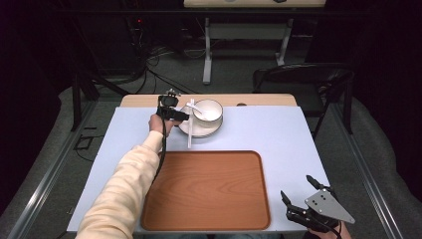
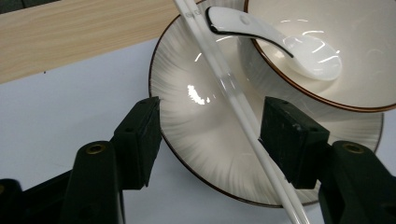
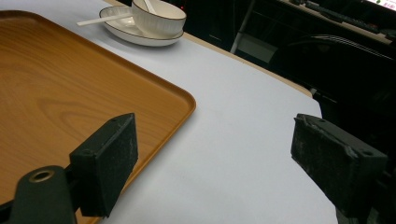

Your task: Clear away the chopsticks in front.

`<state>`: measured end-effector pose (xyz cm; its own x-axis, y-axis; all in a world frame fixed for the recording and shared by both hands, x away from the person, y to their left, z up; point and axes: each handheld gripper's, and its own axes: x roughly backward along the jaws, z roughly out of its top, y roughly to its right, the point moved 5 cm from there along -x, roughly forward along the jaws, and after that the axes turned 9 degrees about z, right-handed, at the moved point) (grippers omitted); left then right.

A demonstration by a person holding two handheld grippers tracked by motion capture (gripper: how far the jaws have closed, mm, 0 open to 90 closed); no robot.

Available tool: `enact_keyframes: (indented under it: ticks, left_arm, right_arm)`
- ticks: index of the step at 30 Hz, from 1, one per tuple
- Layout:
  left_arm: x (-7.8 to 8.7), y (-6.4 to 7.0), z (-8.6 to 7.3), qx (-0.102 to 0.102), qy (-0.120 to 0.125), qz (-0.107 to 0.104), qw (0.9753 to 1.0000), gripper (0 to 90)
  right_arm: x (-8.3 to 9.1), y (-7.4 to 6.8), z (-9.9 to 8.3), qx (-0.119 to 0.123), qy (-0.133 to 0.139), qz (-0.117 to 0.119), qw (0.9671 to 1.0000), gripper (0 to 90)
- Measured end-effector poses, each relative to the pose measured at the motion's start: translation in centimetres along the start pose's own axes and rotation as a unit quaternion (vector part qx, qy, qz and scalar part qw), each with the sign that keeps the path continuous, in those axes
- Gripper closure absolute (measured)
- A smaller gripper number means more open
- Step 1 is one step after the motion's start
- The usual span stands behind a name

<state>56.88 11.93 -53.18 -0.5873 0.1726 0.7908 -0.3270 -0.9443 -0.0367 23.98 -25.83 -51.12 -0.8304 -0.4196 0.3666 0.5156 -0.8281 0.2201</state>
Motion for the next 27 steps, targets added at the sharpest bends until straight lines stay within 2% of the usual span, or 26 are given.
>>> enact_keyframes:
  ticks: [3,5,9,10,13,16,19,27]
  left_arm:
    - [-0.5,-0.1,-0.1,0.008,-0.006,-0.009,0.9999,44.0]
    - [-0.7,0.0,0.0,0.022,-0.005,-0.022,0.9995,45.9]
    - [-1.3,0.2,0.2,0.024,-0.005,-0.021,0.9995,51.0]
    - [-1.7,0.5,0.2,0.028,-0.010,-0.029,0.9991,52.7]
    - [-1.9,0.7,0.4,0.033,-0.007,-0.022,0.9992,55.7]
    - [-2.2,0.9,0.5,0.027,-0.012,-0.013,0.9995,58.6]
    - [-2.5,0.9,0.5,0.031,-0.017,-0.008,0.9994,59.8]
    - [-3.3,0.7,0.5,0.066,-0.008,-0.013,0.9977,60.5]
  right_arm:
    - [0.0,0.0,0.0,0.000,-0.001,0.001,1.0000,14.3]
    - [0.0,0.0,0.0,0.000,0.000,0.000,1.0000,14.3]
    - [0.0,0.0,0.0,0.000,-0.001,-0.001,1.0000,14.3]
    - [0.0,0.0,0.0,-0.001,-0.001,0.000,1.0000,14.3]
    - [0.0,0.0,0.0,0.000,-0.001,-0.001,1.0000,14.3]
    - [0.0,0.0,0.0,-0.001,0.001,-0.002,1.0000,14.3]
    - [0.0,0.0,0.0,0.000,0.000,-0.002,1.0000,14.3]
    - [0.0,0.0,0.0,-0.001,0.000,-0.003,1.0000,14.3]
